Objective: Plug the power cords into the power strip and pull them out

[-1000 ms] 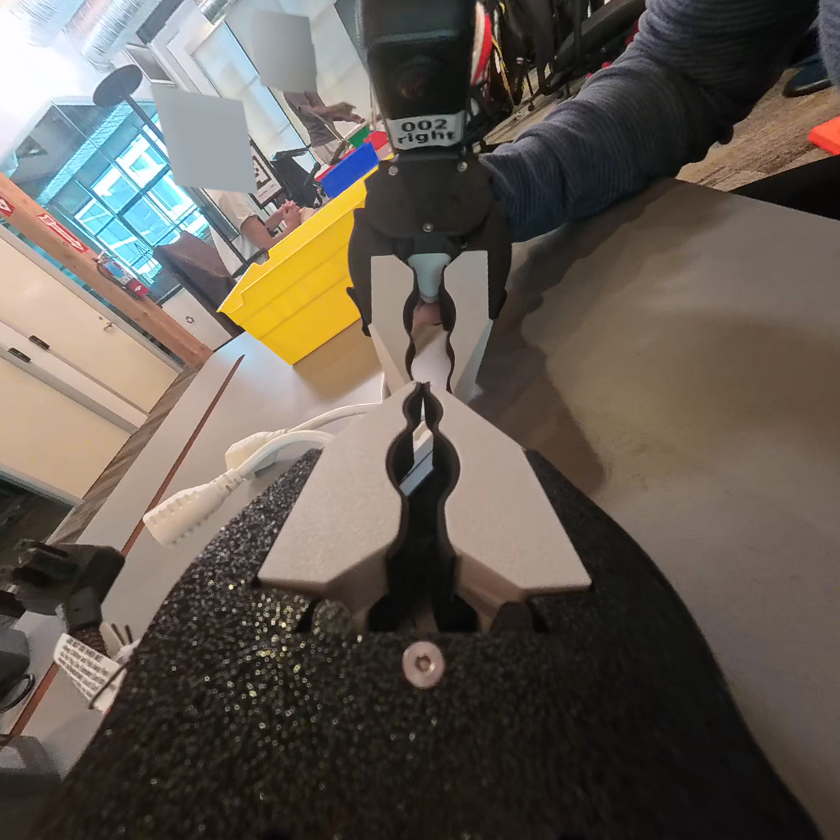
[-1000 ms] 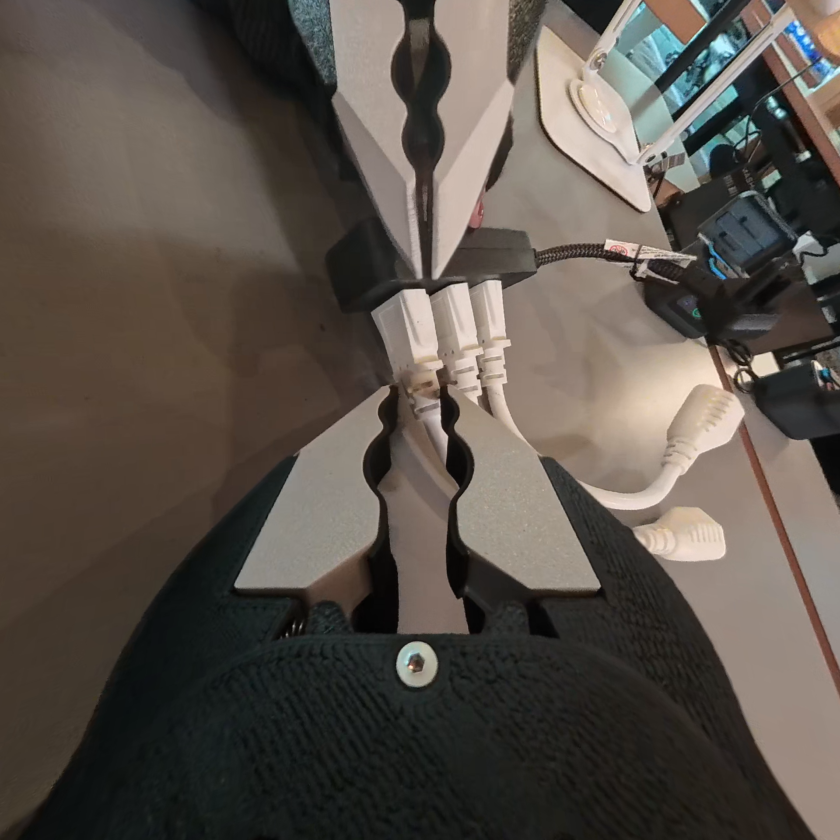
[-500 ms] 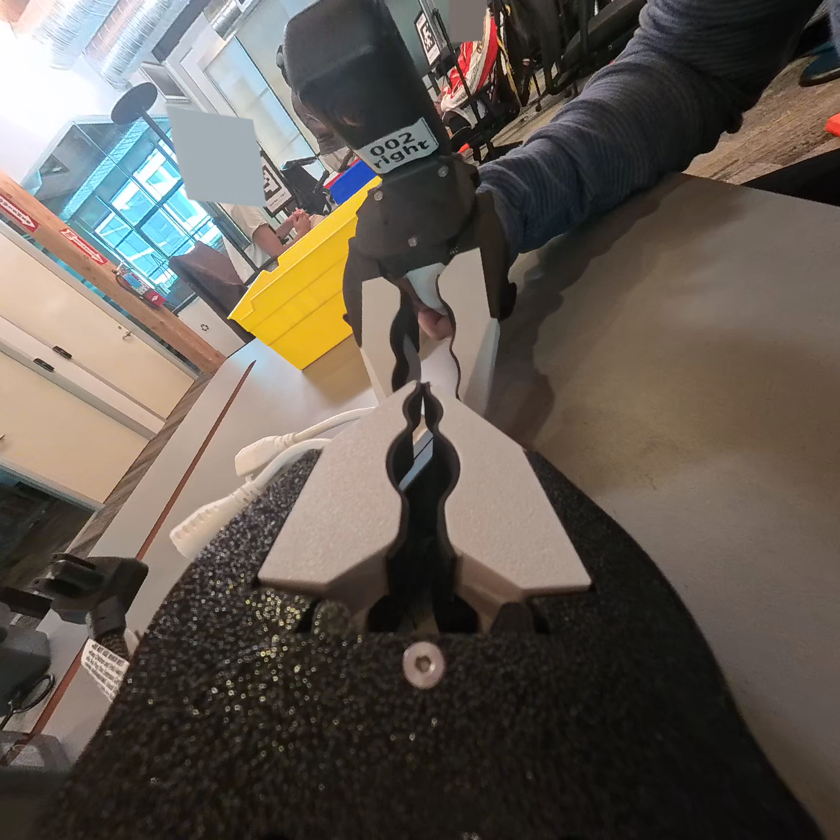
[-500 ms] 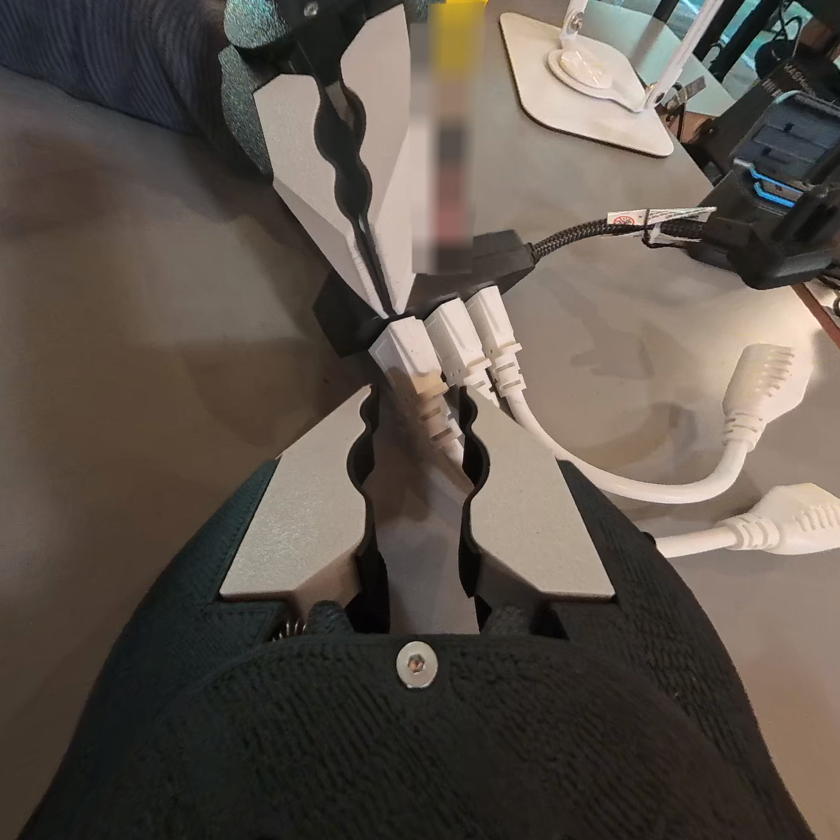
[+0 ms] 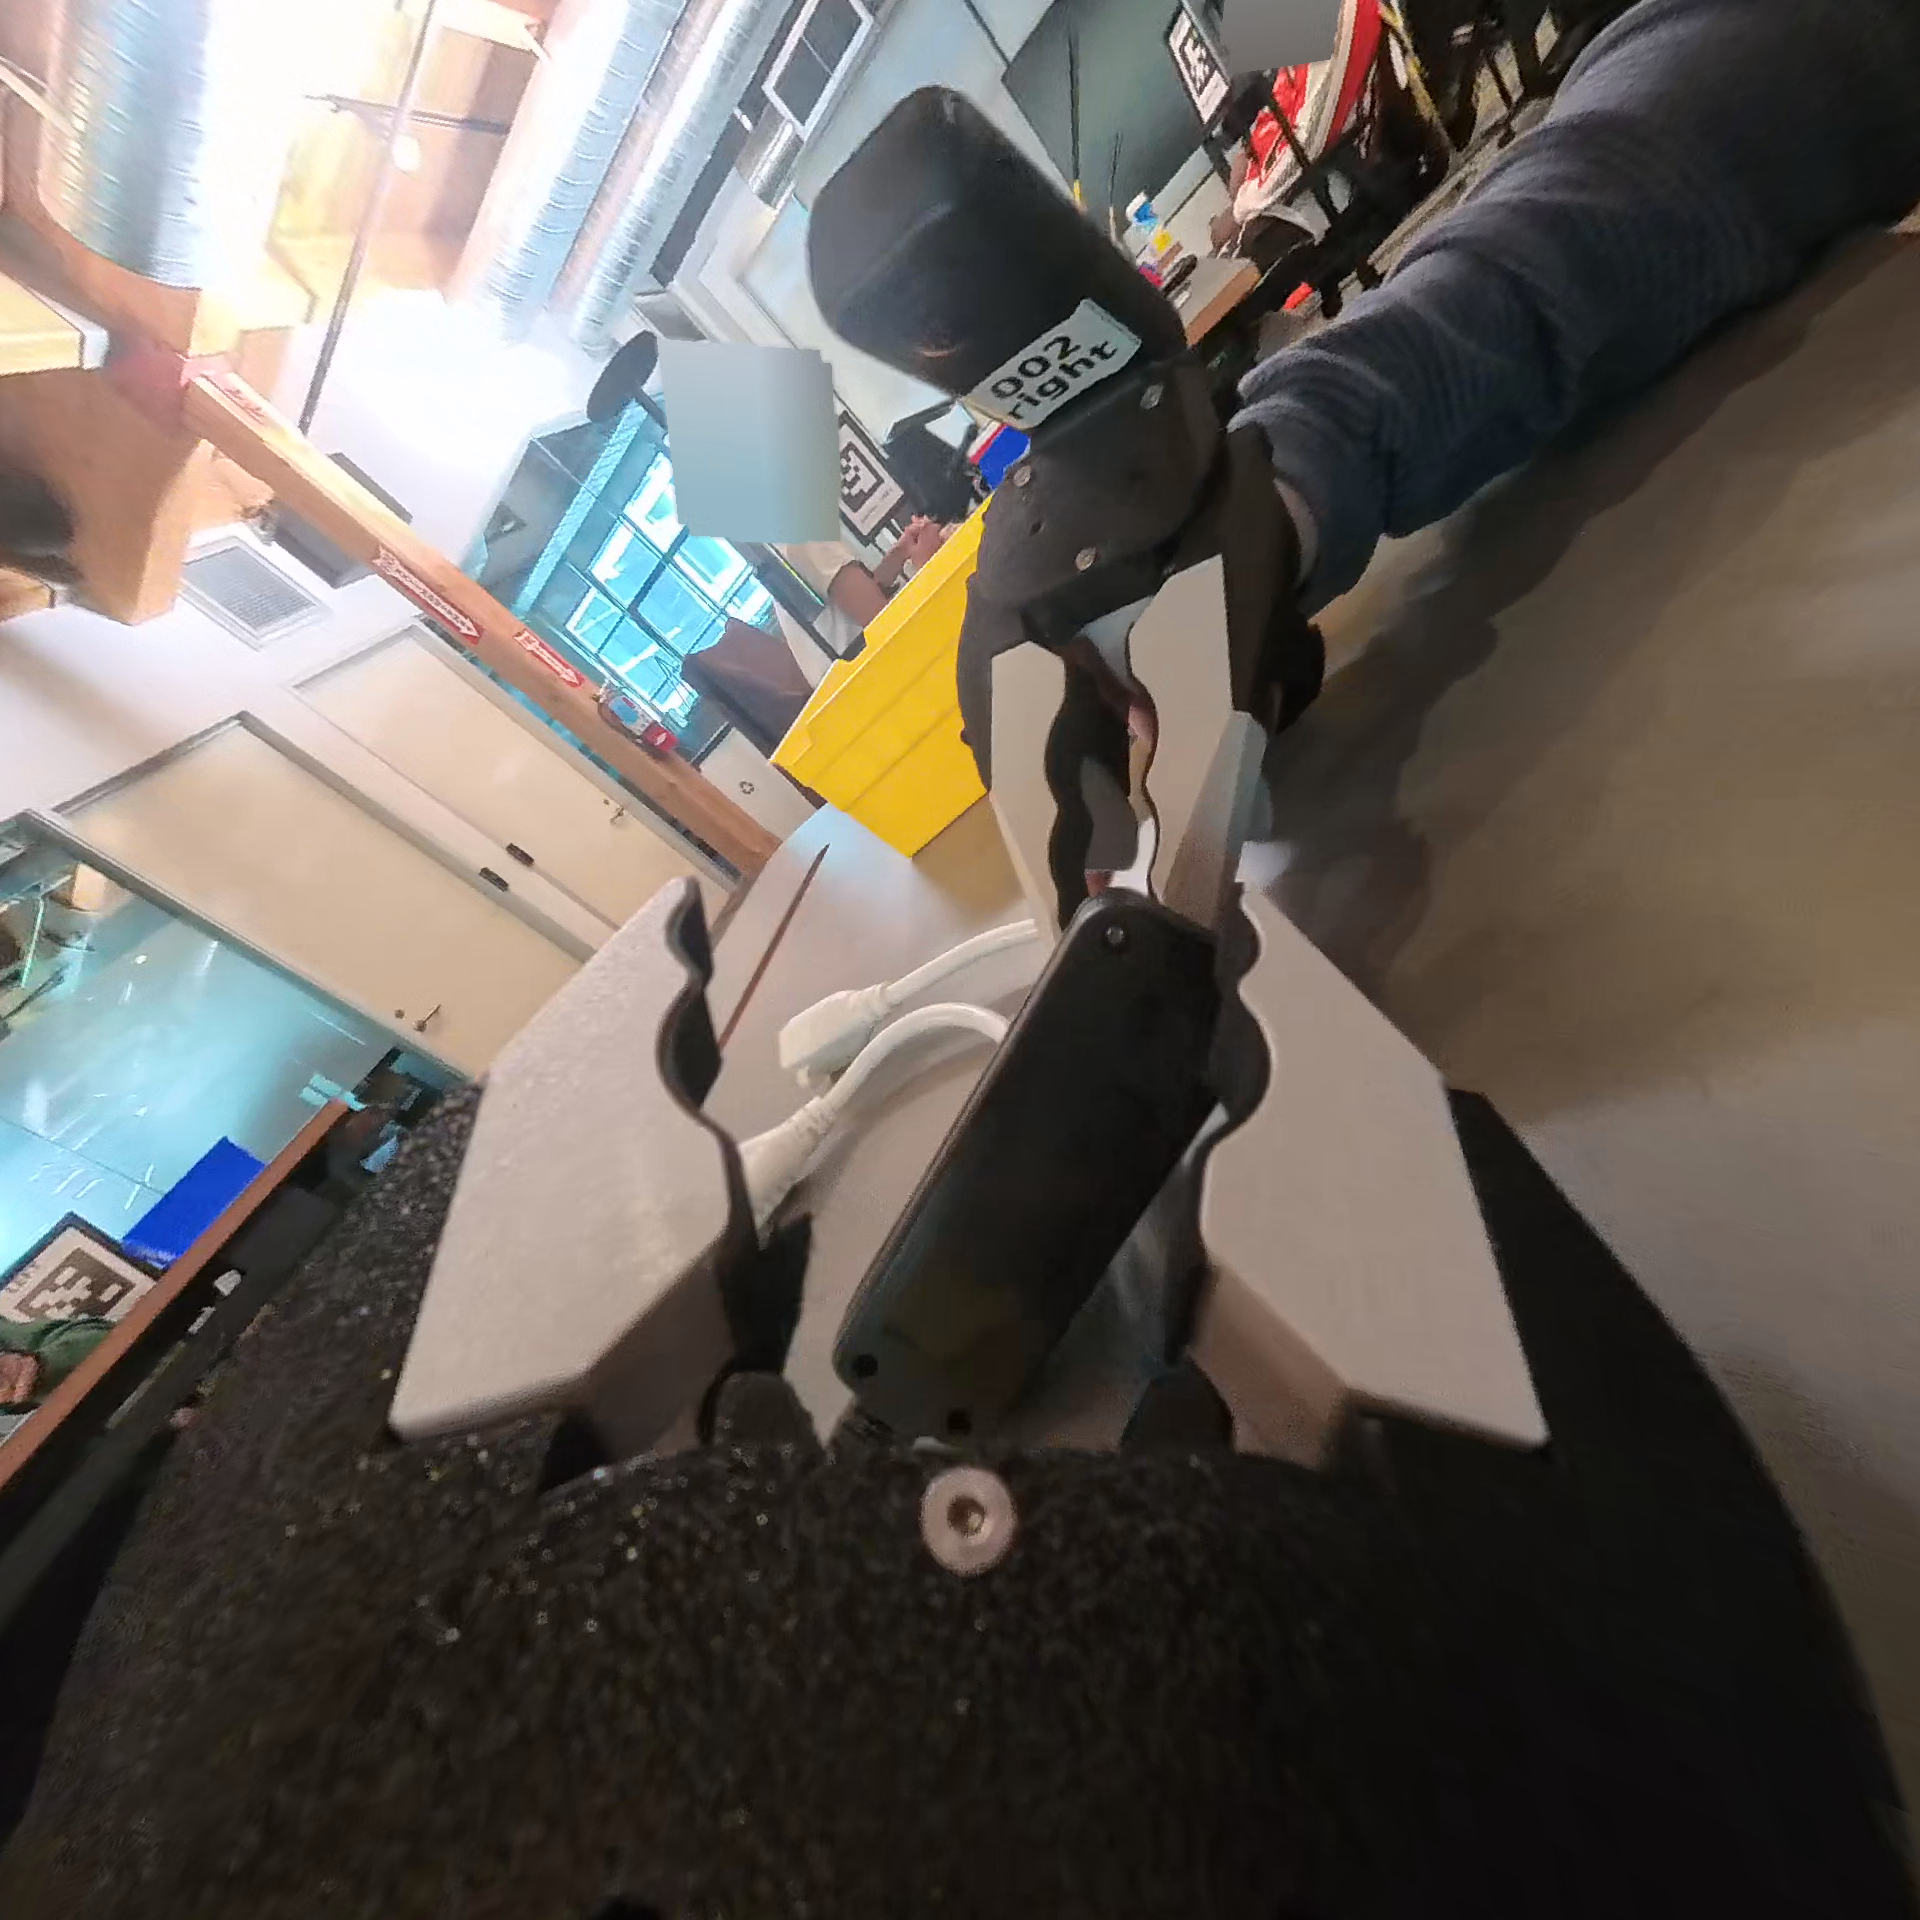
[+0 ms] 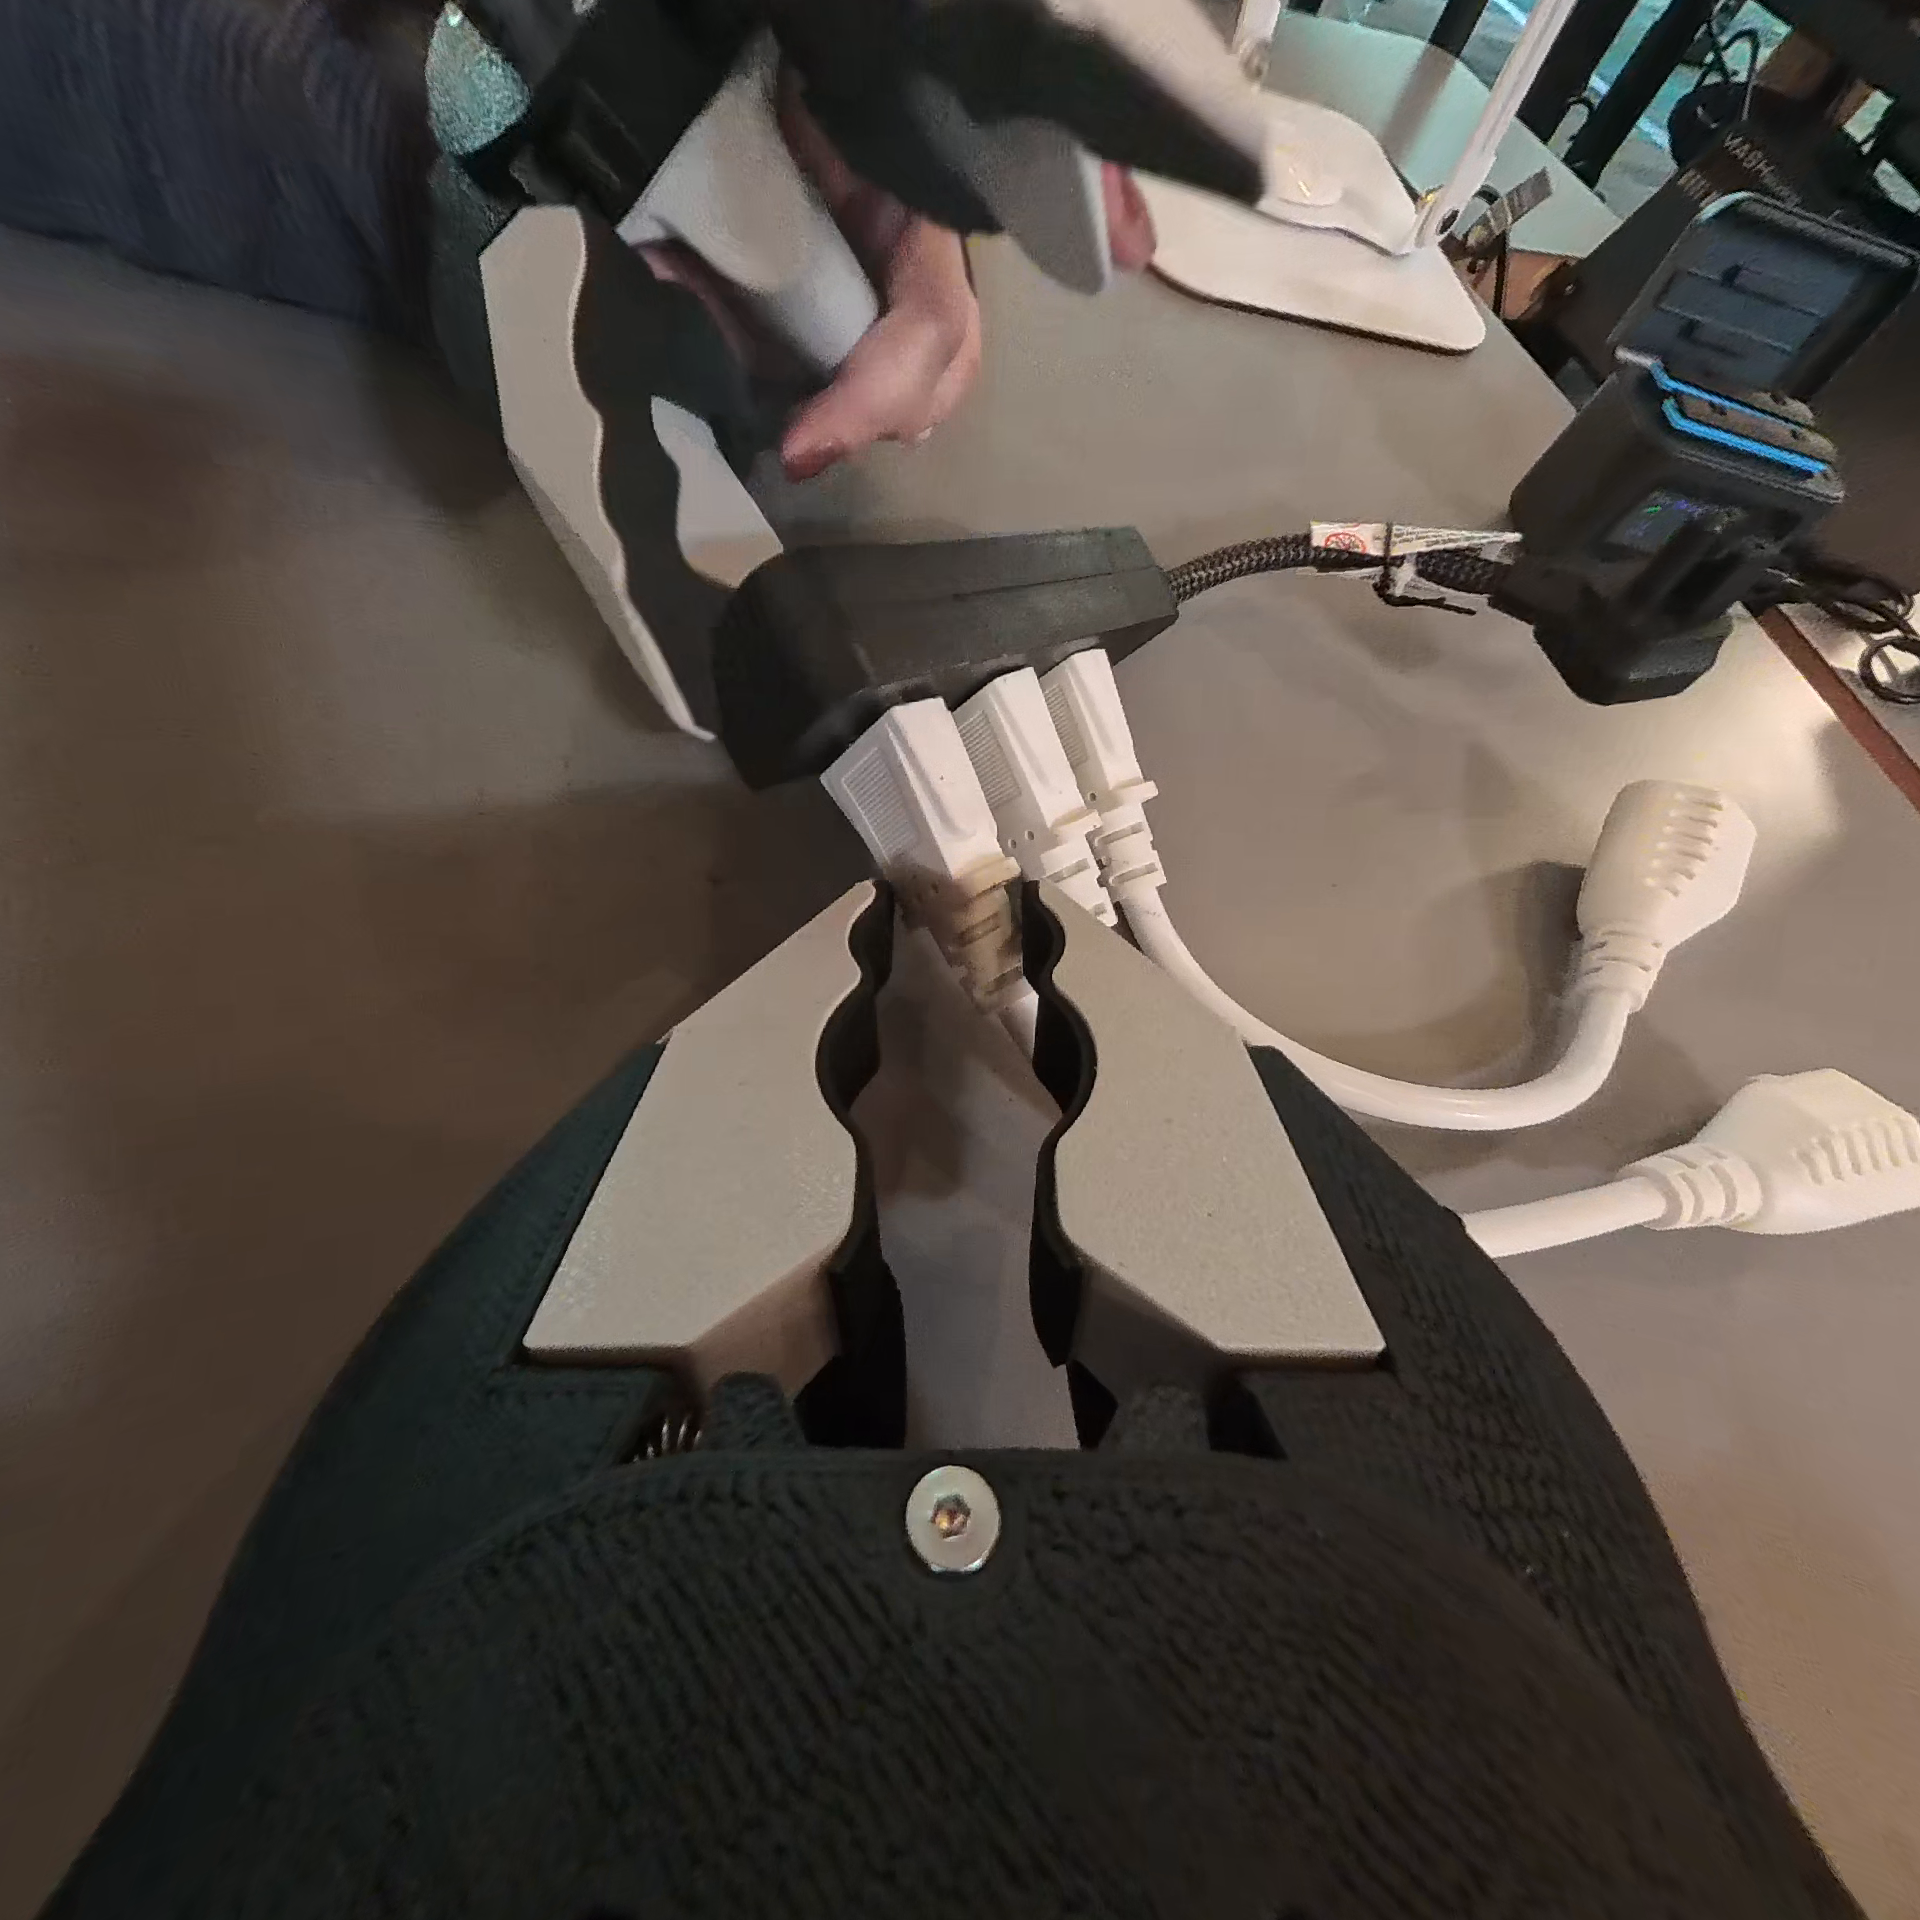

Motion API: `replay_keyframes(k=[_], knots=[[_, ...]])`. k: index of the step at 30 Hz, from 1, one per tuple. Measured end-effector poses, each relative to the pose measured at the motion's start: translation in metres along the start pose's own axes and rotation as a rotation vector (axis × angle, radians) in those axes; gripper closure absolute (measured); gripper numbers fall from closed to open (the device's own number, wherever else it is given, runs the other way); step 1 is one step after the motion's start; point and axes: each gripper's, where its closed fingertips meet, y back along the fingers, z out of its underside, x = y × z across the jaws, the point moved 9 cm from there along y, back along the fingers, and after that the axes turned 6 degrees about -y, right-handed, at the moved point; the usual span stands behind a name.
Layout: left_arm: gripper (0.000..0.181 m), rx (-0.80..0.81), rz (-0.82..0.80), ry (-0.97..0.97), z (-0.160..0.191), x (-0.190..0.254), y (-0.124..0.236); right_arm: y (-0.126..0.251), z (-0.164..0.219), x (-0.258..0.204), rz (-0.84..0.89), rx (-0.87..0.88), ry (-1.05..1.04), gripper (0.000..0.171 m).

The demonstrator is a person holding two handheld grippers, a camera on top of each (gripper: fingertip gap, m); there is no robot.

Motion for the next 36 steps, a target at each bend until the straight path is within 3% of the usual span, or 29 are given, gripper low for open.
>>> replay_keyframes(k=[11,14,20,21,22,31,36], knots=[[0.097,-0.145,0.122,-0.173,0.01,0.013,0.011,0.001,-0.001,0.0,0.028,0.007,0.026,0.148],[0.103,-0.12,0.101,-0.169,0.002,0.014,0.002,0.002,-0.002,0.002,0.022,0.023,-0.018,0.147],[0.119,-0.206,0.102,-0.36,0.004,0.032,-0.013,0.0,-0.002,-0.001,0.061,0.001,0.061,0.147],[0.134,-0.205,0.066,-0.36,0.003,0.03,-0.013,0.0,-0.002,-0.002,0.071,-0.003,0.086,0.147],[0.136,-0.208,0.062,-0.347,0.003,0.029,-0.014,-0.001,-0.002,-0.004,0.081,-0.005,0.116,0.147],[0.136,-0.269,0.074,-0.215,-0.002,0.02,-0.017,-0.014,0.002,-0.019,0.396,-0.021,0.675,0.135],[0.136,-0.262,0.069,-0.19,-0.004,0.02,-0.018,-0.019,-0.004,-0.025,0.55,0.051,0.825,0.133]])
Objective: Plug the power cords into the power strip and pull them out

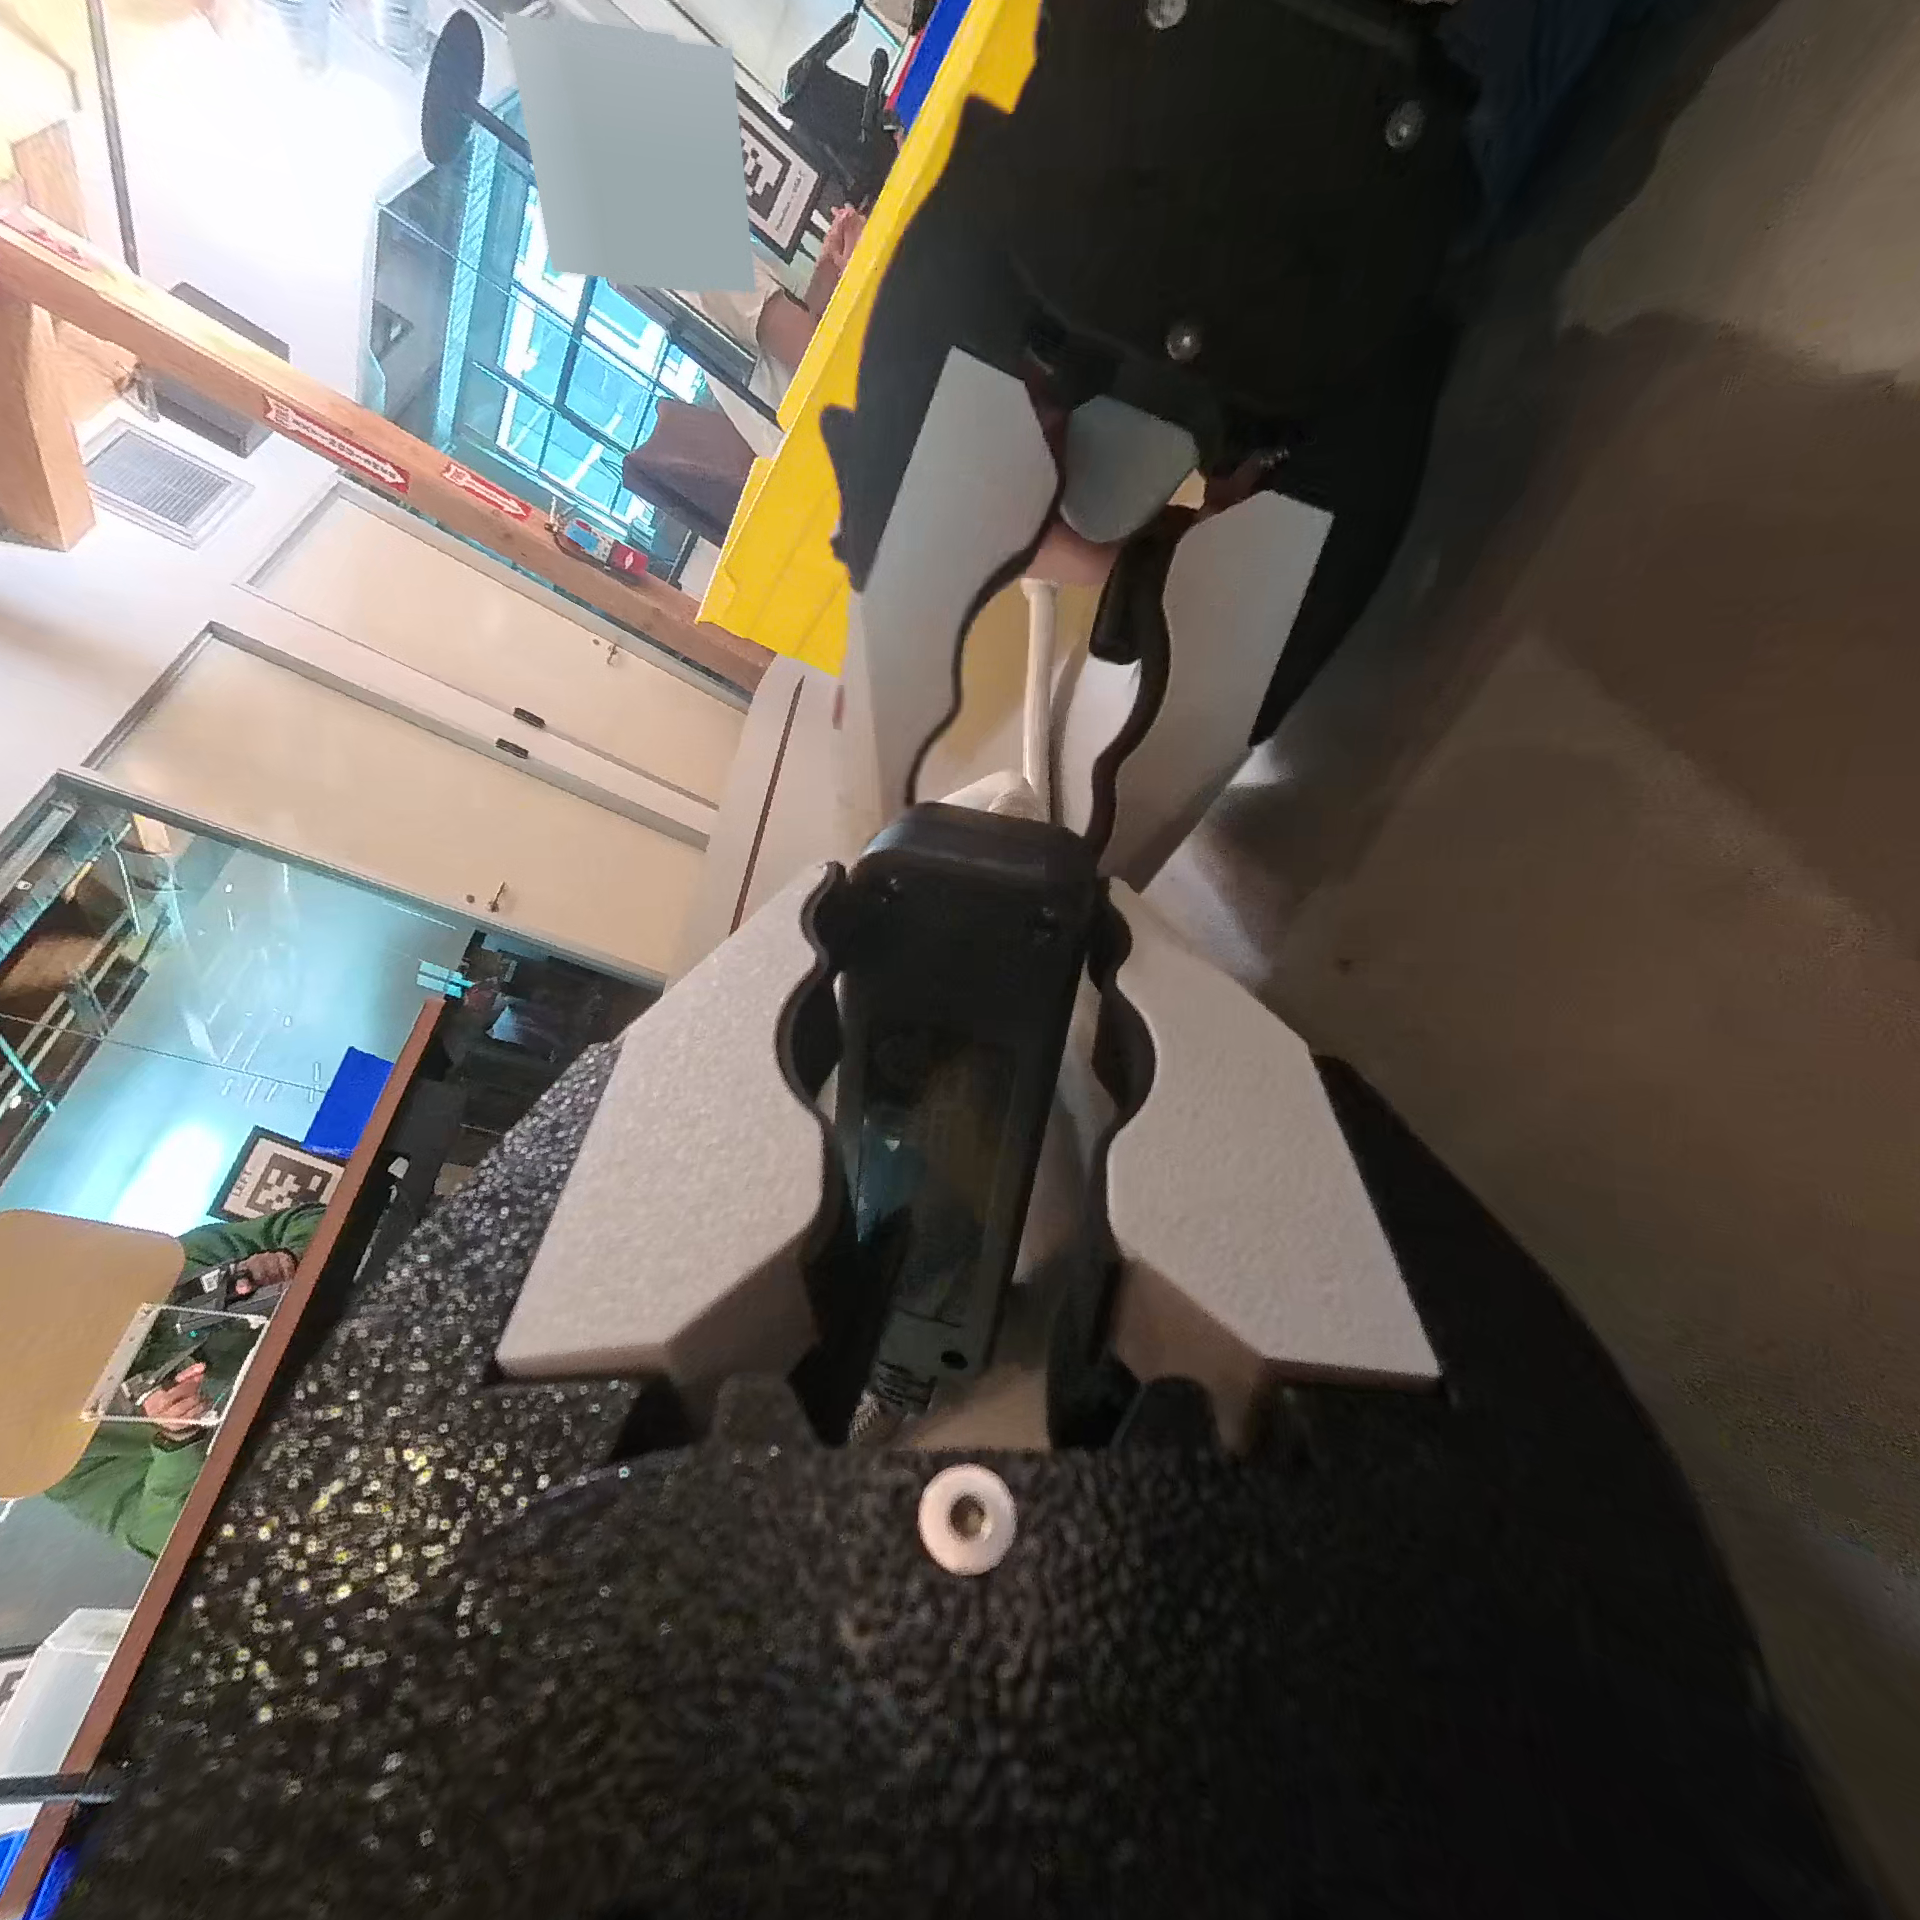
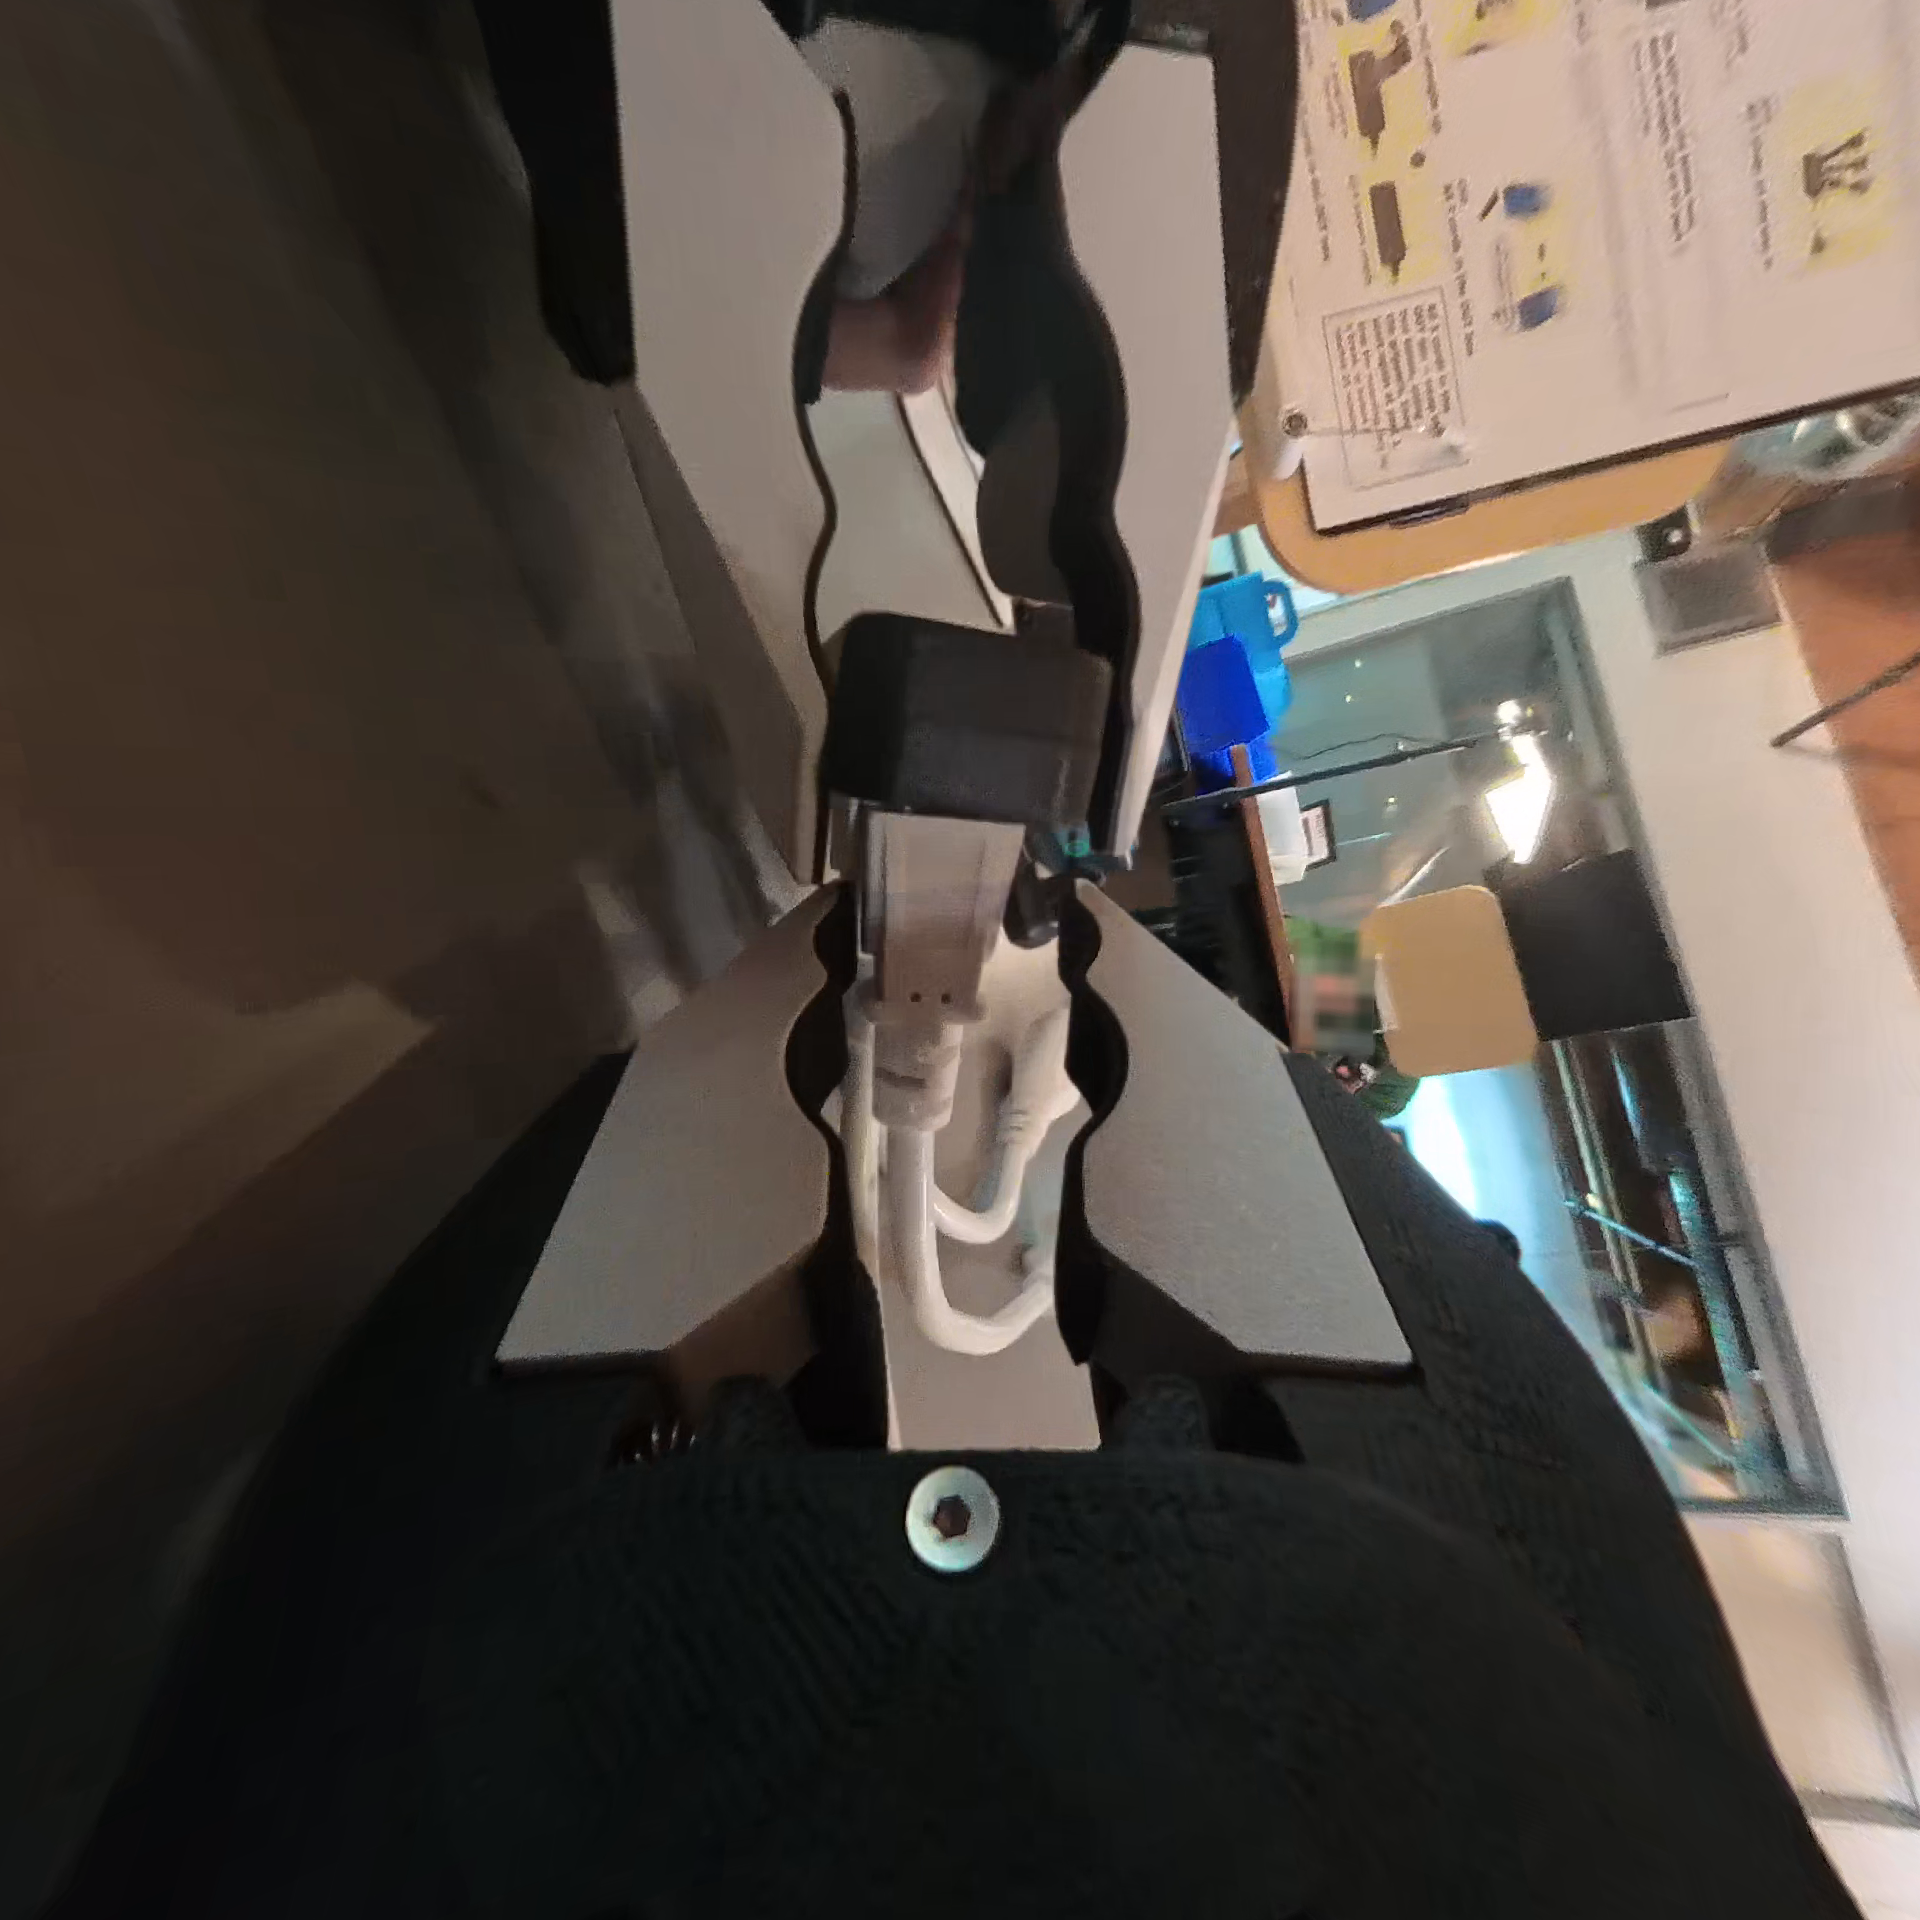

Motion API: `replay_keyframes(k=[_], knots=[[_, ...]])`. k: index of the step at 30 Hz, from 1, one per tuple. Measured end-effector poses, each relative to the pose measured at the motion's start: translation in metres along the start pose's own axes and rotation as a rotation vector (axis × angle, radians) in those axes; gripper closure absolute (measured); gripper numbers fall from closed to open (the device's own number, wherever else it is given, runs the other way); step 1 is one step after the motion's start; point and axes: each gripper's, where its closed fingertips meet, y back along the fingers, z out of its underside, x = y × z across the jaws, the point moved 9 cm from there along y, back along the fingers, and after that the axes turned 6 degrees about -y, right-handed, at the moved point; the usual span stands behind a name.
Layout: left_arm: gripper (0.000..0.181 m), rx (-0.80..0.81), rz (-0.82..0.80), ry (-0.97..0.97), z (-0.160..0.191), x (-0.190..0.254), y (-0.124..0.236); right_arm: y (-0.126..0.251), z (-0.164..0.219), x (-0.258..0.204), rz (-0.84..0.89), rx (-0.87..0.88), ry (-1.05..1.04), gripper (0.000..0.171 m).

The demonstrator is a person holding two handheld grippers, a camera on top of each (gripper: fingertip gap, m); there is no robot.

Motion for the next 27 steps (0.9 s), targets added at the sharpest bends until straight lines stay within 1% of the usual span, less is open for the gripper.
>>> replay_keyframes(k=[2,6,9,15,20,27], knots=[[0.136,0.002,0.0,-0.002,-0.0001,0.0002,-0.0001,-0.0017,-0.0007,-0.004,-0.01,-0.002,0.009,0.142],[0.137,0.002,0.002,-0.014,-0.0002,0.0006,0.0001,-0.0016,0.0003,-0.0048,-0.01,-0.008,-0.002,0.142],[0.137,-0.002,-0.002,-0.066,-0.0003,0.0026,0.0004,-0.0009,0.0012,-0.0045,-0.032,0.003,-0.03,0.145],[0.137,-0.022,-0.011,-0.106,0.0002,0.0042,-0.001,-0.0011,0.0035,-0.0054,-0.029,0.005,0.027,0.146],[0.137,-0.056,-0.013,-0.151,-0.0004,0.0068,-0.0015,-0.0004,0.0041,-0.0078,-0.016,-0.005,0.142,0.145],[0.137,-0.096,-0.032,-0.175,0.002,0.0097,-0.0028,0.0002,0.0058,-0.0083,-0.017,-0.014,0.161,0.146]])
